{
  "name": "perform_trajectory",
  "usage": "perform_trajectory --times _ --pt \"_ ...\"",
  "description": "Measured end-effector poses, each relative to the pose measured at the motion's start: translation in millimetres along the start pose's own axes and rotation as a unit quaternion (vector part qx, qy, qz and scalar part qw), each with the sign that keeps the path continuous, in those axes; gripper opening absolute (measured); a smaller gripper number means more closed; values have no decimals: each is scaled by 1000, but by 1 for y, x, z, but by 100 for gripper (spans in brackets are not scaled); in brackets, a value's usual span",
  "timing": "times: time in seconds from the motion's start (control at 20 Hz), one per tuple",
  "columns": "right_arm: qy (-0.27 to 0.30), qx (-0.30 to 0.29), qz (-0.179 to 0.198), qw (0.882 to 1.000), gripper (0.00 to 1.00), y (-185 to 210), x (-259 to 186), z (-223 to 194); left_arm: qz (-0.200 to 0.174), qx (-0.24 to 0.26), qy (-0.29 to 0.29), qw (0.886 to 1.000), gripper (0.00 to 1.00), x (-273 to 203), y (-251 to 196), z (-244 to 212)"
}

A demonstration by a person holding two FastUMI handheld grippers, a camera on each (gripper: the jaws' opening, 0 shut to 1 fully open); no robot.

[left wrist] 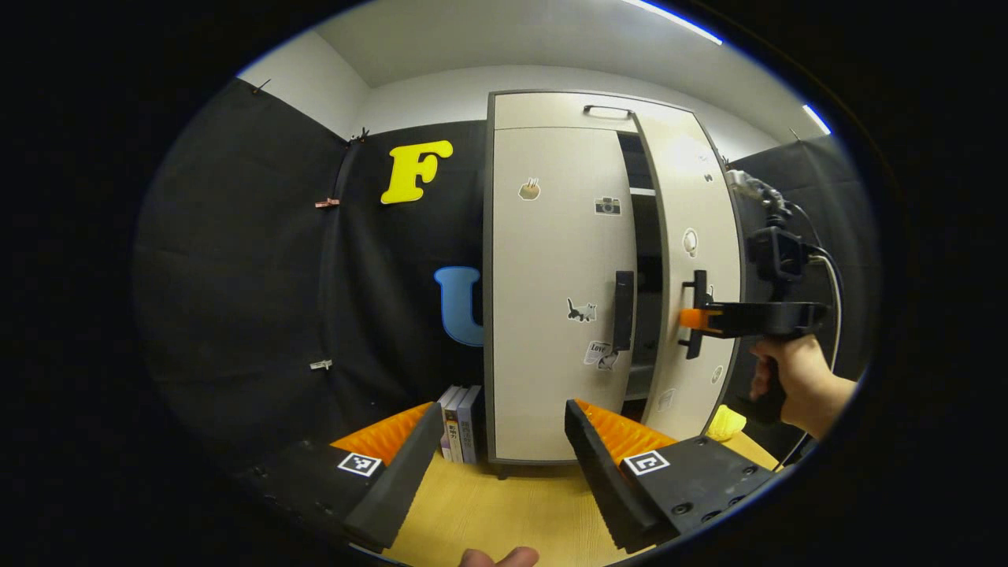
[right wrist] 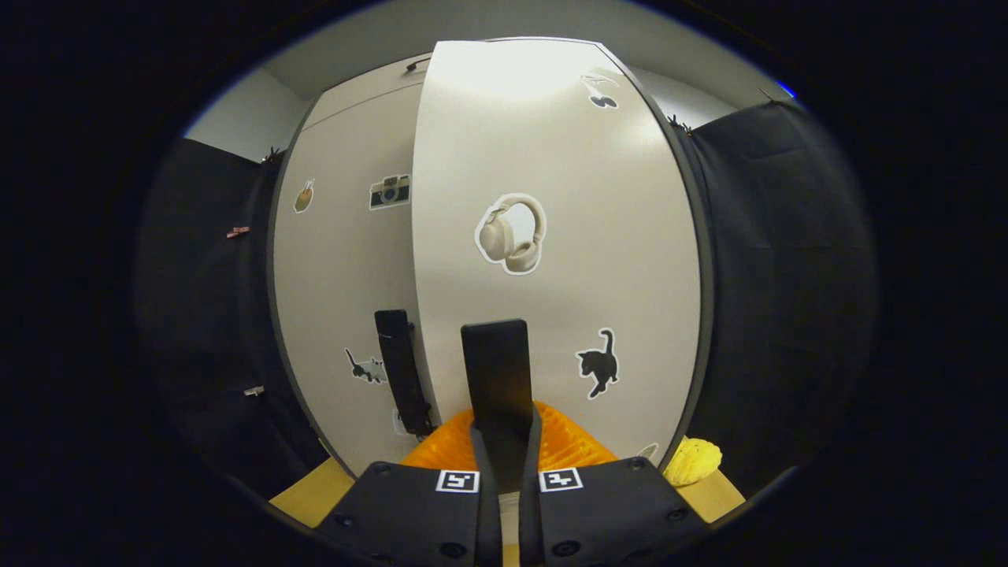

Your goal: Open the right door of the double-door shoe cabinet with the right hand, and open the left door with the left hand.

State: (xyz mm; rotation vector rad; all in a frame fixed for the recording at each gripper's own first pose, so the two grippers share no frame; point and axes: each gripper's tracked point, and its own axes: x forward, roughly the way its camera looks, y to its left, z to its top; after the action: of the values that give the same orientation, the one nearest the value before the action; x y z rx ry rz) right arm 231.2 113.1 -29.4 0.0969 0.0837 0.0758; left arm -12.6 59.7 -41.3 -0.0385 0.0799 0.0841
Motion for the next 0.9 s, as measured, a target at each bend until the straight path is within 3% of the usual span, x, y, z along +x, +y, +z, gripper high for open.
perform_trajectory --times 0.5,0.9 --pt "6 -1 31 999 12 -25 -31 5 5 1 0 1000 96 -5 -21 2" --pt "6 -8 28 1000 12 -46 -42 8 -4 16 -6 1000 96 -7 -51 10"
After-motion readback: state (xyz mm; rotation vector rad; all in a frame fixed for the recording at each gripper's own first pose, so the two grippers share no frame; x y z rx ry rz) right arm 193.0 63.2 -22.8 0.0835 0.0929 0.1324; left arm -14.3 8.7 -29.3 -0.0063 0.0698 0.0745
